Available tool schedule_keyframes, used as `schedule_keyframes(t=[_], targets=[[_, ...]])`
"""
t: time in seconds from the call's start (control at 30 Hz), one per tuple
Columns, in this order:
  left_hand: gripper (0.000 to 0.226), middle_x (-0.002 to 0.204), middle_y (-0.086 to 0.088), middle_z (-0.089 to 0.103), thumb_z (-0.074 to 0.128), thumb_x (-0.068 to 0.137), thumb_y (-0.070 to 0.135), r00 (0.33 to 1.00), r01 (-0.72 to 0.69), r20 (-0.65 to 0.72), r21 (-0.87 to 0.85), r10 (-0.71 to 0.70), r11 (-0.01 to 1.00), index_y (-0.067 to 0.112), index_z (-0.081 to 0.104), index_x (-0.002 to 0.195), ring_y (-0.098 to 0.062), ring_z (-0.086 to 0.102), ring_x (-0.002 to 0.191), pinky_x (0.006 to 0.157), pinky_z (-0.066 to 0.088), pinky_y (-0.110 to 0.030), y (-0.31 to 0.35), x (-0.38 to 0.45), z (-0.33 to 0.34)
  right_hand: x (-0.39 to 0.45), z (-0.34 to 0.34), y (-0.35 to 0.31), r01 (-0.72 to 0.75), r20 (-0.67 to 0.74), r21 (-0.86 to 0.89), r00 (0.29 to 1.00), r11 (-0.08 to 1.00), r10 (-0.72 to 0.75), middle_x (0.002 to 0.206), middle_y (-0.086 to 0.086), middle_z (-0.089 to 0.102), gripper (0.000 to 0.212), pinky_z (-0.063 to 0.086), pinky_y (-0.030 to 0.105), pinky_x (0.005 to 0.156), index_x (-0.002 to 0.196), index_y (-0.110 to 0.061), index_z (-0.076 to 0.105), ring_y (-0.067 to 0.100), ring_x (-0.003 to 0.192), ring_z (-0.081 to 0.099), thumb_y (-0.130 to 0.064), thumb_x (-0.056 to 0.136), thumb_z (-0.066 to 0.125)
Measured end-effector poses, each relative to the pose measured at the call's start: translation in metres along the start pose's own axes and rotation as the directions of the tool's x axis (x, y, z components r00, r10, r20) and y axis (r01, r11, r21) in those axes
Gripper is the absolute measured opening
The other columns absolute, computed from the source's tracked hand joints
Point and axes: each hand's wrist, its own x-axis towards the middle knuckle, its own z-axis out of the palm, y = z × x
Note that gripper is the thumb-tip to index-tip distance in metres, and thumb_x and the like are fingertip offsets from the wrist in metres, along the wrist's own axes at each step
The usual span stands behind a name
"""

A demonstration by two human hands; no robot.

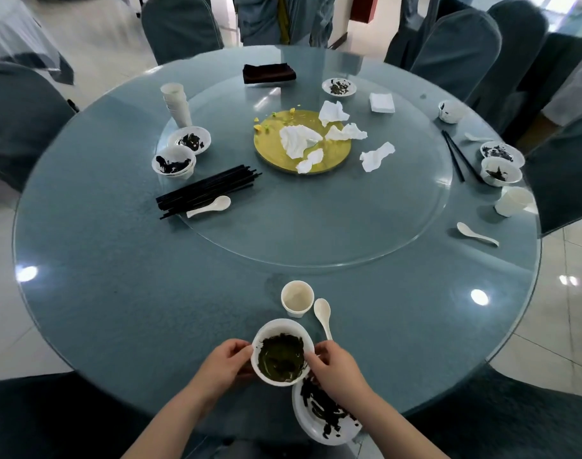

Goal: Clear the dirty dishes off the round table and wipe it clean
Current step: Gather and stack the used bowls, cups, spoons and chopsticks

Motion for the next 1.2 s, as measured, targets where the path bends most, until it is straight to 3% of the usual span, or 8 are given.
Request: schedule_keyframes(t=[0.2, 0.4, 0.53, 0.7, 0.87, 0.97, 1.07, 1.2], targets=[[0.017, 0.106, -0.008, 0.069, 0.066, 0.091, 0.013, 0.995, -0.058, 0.086, 0.147, 0.045, 0.987, 0.012, 0.063, 0.108, -0.021, 0.07, 0.092, 0.073, 0.058, -0.028, -0.004, -0.003, -0.001, 0.003, -0.002, -0.003, 0.04, -0.072, -0.129, 0.996, 0.991, -0.05, 0.077, -0.007, 0.065, 0.025, 0.05, 0.027, 0.066, 0.085, -0.023, 0.058, 0.009, 0.071, 0.062, -0.044, 0.097, 0.049], [0.021, 0.097, -0.009, 0.068, 0.071, 0.084, 0.008, 0.998, -0.07, 0.027, 0.291, 0.065, 0.954, 0.01, 0.059, 0.101, -0.015, 0.067, 0.071, 0.064, 0.055, -0.023, -0.002, -0.001, 0.006, 0.009, -0.006, -0.006, 0.057, 0.005, -0.117, 0.998, 0.991, -0.057, 0.086, -0.01, 0.064, 0.024, 0.046, 0.023, 0.066, 0.099, -0.023, 0.059, 0.005, 0.08, 0.061, -0.046, 0.095, 0.05], [0.034, 0.104, -0.001, 0.067, 0.077, 0.079, 0.014, 0.997, -0.055, 0.076, 0.339, 0.031, 0.939, 0.02, 0.057, 0.106, -0.014, 0.065, 0.093, 0.073, 0.054, -0.023, 0.001, 0.004, 0.002, 0.013, -0.006, -0.003, 0.084, 0.031, -0.117, 0.996, 0.99, -0.081, 0.088, -0.008, 0.065, 0.008, 0.051, 0.024, 0.071, 0.097, -0.026, 0.053, 0.007, 0.08, 0.061, -0.033, 0.094, 0.055], [0.013, 0.094, -0.011, 0.07, 0.059, 0.096, 0.022, 0.999, -0.047, 0.0, 0.203, 0.048, 0.978, 0.01, 0.06, 0.099, -0.019, 0.068, 0.082, 0.08, 0.058, -0.042, 0.007, 0.006, 0.006, 0.022, -0.006, -0.006, 0.07, 0.01, -0.137, 0.998, 0.988, -0.069, 0.08, -0.004, 0.066, 0.016, 0.055, 0.027, 0.065, 0.086, -0.025, 0.051, 0.011, 0.069, 0.064, -0.037, 0.096, 0.054], [0.01, 0.088, -0.007, 0.07, 0.054, 0.098, 0.021, 0.999, -0.038, 0.013, 0.265, 0.036, 0.963, 0.012, 0.058, 0.096, -0.016, 0.066, 0.075, 0.071, 0.057, -0.03, 0.006, 0.011, -0.007, 0.021, -0.021, -0.018, 0.074, -0.027, -0.121, 0.997, 0.99, -0.078, 0.068, -0.002, 0.069, 0.037, 0.052, 0.03, 0.065, 0.08, -0.015, 0.061, 0.008, 0.062, 0.064, -0.047, 0.095, 0.051], [0.01, 0.085, -0.008, 0.066, 0.051, 0.099, 0.016, 1.0, 0.019, -0.012, 0.21, -0.017, 0.977, 0.008, 0.054, 0.096, -0.014, 0.062, 0.071, 0.068, 0.055, -0.031, 0.003, 0.014, -0.017, 0.029, -0.042, -0.026, 0.084, -0.193, 0.041, 0.978, 0.996, -0.075, 0.066, -0.003, 0.068, 0.029, 0.051, 0.034, 0.069, 0.079, -0.017, 0.06, 0.008, 0.063, 0.062, -0.037, 0.098, 0.051], [0.01, 0.093, -0.014, 0.067, 0.048, 0.1, 0.012, 0.997, 0.069, -0.052, 0.105, -0.064, 0.992, 0.003, 0.053, 0.099, -0.022, 0.066, 0.08, 0.078, 0.059, -0.04, 0.001, 0.015, -0.028, 0.06, -0.059, -0.037, 0.191, -0.343, -0.065, 0.917, 0.979, -0.201, 0.096, -0.008, 0.069, 0.015, 0.05, 0.035, 0.084, 0.105, -0.019, 0.062, 0.016, 0.095, 0.063, -0.019, 0.098, 0.049], [0.013, 0.102, -0.021, 0.067, 0.046, 0.1, 0.008, 0.989, 0.086, -0.121, 0.009, -0.084, 0.996, -0.002, 0.051, 0.107, -0.033, 0.068, 0.093, 0.083, 0.058, -0.049, 0.006, 0.014, -0.042, 0.111, -0.074, -0.056, 0.278, -0.037, -0.606, 0.926, 0.745, -0.376, 0.161, -0.001, 0.018, 0.065, 0.022, 0.033, 0.119, 0.154, -0.014, 0.022, 0.019, 0.147, 0.02, -0.003, 0.092, 0.041]])
